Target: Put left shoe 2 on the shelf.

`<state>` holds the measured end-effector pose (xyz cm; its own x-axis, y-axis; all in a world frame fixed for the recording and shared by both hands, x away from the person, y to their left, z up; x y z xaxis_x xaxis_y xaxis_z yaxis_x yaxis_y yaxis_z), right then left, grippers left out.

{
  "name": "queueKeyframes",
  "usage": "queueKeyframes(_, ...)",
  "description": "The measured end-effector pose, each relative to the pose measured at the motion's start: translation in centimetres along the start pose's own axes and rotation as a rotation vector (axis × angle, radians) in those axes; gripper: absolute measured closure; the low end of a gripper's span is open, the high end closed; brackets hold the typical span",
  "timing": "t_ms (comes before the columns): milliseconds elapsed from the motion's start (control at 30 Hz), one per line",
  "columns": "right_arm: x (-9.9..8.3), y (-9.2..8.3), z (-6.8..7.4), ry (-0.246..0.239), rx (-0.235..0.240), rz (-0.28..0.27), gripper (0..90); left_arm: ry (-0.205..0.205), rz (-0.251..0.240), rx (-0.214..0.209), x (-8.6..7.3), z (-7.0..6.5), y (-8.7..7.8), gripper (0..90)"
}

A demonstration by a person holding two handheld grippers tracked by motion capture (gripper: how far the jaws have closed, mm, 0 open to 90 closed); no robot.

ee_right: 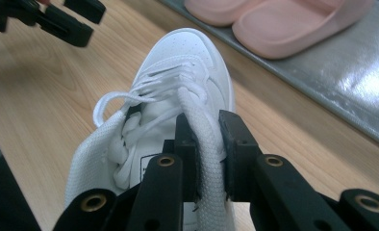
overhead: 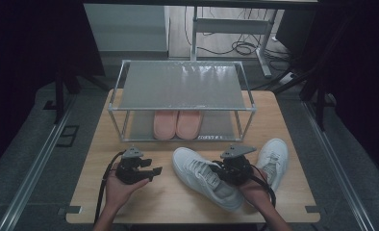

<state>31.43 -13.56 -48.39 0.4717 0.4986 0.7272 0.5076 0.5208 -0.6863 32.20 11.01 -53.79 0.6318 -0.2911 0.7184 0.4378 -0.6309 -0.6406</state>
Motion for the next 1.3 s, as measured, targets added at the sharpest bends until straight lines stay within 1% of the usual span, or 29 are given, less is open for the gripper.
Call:
queueKeyframes(233,1.0,-0.6,0.1,0.003,0.018,-0.040,79.5,-0.003,-0.004,0.001,0.0,0.1,-0.2,41.8)
queueKeyframes(433,1.6,-1.4,-0.1,0.015,0.021,-0.069,79.5,-0.004,-0.004,0.004,0.0,0.2,-0.2,41.7)
queueKeyframes(567,1.9,-1.7,-0.3,0.012,0.021,-0.084,79.5,-0.006,-0.005,0.005,0.0,0.3,-0.2,41.7)
queueKeyframes(833,2.7,-2.6,-0.6,0.021,0.037,-0.118,79.5,-0.011,-0.008,0.005,0.0,0.3,-0.3,41.7)
queueKeyframes(1067,3.9,-3.7,-0.7,0.019,0.049,-0.163,79.5,-0.010,-0.005,0.005,0.0,0.3,-0.3,41.7)
queueKeyframes(1300,4.9,-4.2,-0.7,0.021,0.060,-0.188,79.5,-0.010,-0.004,0.005,0.0,0.4,-0.3,41.7)
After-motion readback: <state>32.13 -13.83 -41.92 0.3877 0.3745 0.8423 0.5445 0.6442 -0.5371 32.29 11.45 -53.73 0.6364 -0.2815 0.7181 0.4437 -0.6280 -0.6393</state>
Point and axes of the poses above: each handheld gripper's, and its own axes: y roughly forward along the jaws, x roughly out of its top, z roughly to its left, the point moved 8 cm from there along y, roughly forward along the jaws, and after that the axes turned 2 degrees about -x, right-handed, at the moved point
